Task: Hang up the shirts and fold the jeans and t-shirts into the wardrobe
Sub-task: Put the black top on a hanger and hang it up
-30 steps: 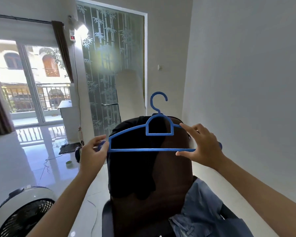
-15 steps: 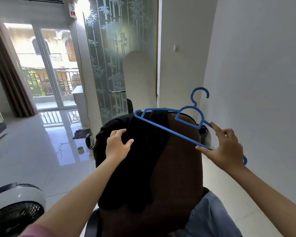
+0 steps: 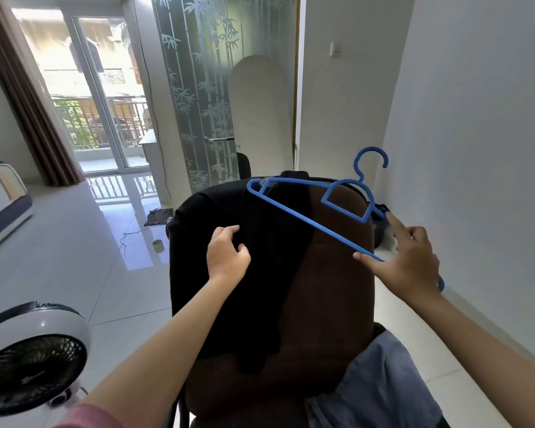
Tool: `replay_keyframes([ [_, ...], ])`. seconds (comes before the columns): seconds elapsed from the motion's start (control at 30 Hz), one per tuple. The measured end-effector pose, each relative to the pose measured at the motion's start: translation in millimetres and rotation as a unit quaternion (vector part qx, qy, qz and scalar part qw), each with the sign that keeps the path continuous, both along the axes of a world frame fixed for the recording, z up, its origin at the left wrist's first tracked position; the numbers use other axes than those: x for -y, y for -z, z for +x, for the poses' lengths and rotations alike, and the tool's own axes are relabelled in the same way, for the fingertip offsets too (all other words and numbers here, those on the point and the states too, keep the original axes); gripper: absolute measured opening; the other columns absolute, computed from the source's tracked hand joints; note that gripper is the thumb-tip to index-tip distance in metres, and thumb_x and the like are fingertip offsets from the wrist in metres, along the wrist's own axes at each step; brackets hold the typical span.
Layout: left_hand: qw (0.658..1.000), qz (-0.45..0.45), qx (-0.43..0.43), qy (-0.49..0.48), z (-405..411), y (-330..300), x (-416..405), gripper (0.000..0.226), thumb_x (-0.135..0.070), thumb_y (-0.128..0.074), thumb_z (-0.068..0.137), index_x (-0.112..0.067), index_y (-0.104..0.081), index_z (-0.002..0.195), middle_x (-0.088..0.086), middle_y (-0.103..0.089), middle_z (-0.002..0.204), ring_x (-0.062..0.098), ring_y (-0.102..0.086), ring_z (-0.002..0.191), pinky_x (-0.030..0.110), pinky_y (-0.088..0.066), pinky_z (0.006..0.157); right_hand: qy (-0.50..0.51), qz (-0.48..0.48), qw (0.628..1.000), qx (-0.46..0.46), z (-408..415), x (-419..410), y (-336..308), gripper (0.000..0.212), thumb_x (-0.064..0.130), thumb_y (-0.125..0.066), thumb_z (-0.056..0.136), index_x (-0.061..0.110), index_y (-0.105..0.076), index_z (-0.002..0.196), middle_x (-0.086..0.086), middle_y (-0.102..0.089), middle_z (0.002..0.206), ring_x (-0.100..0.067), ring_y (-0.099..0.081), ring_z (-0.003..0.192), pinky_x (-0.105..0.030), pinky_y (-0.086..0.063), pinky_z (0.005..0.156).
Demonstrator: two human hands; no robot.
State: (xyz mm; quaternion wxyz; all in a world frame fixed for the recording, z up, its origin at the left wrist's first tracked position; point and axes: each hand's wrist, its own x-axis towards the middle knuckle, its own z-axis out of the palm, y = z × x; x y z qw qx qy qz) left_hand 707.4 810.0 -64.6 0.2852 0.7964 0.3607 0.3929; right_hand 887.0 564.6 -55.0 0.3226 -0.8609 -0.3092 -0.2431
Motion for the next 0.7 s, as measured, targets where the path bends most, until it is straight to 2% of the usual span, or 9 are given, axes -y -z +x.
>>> replay_keyframes([
  [0.1,1.000,-0.012,-0.014,0.016,-14.0,18.4,14.7,0.041,-0.005,-0.063,0.083,-0.011,-0.058,0.123,-0.004,-0.055,0.104,0.014,-0.058,0.089,0.020,-0.048,0.083,0.006,0.008,1.000,-0.014,-6.6,-7.0,7.2,0.096,0.052,-0.085,0.055,0.020,-0.047,0.137,-0.015,-0.052,0.102,-0.034,-0.057,0.089,-0.046,-0.049,0.073],
  [0.23,0.998,-0.043,-0.022,0.035,-23.3,32.0,33.4,0.040,-0.006,-0.064,0.082,-0.012,-0.059,0.121,-0.006,-0.054,0.096,0.008,-0.055,0.075,0.015,-0.045,0.073,0.007,0.002,1.000,-0.020,-15.4,-13.0,15.0,0.096,0.051,-0.086,0.055,0.020,-0.048,0.138,-0.015,-0.052,0.099,-0.033,-0.057,0.083,-0.042,-0.048,0.069],
  [0.33,0.996,-0.060,-0.031,0.053,-26.8,39.7,45.0,0.039,-0.008,-0.065,0.082,-0.012,-0.059,0.121,-0.005,-0.054,0.098,0.009,-0.055,0.075,0.017,-0.047,0.072,0.008,0.000,0.999,-0.037,-19.2,-12.5,19.0,0.096,0.051,-0.085,0.056,0.020,-0.046,0.139,-0.015,-0.051,0.099,-0.033,-0.057,0.084,-0.044,-0.050,0.070],
  [0.53,0.989,-0.077,-0.082,0.093,-31.6,42.7,51.9,0.037,-0.009,-0.067,0.081,-0.013,-0.060,0.117,-0.004,-0.053,0.093,0.006,-0.052,0.068,0.006,-0.042,0.057,0.022,0.007,0.997,-0.075,-23.5,-4.3,26.7,0.095,0.050,-0.084,0.059,0.023,-0.043,0.140,-0.013,-0.050,0.103,-0.032,-0.055,0.092,-0.046,-0.048,0.077],
  [0.63,0.985,-0.085,-0.105,0.110,-35.1,45.0,57.6,0.036,-0.009,-0.068,0.081,-0.012,-0.060,0.116,-0.005,-0.052,0.091,0.005,-0.051,0.066,0.004,-0.042,0.056,0.027,0.007,0.995,-0.097,-25.6,-2.1,30.3,0.094,0.051,-0.083,0.061,0.024,-0.042,0.141,-0.013,-0.050,0.106,-0.033,-0.054,0.097,-0.046,-0.047,0.079],
  [0.7,0.979,-0.095,-0.128,0.128,-37.5,48.0,62.0,0.037,-0.010,-0.069,0.081,-0.011,-0.060,0.116,-0.003,-0.054,0.094,0.006,-0.053,0.071,0.008,-0.044,0.062,0.028,0.006,0.994,-0.104,-26.6,-2.0,30.8,0.094,0.051,-0.082,0.061,0.024,-0.041,0.141,-0.014,-0.050,0.108,-0.033,-0.053,0.098,-0.046,-0.046,0.080],
])
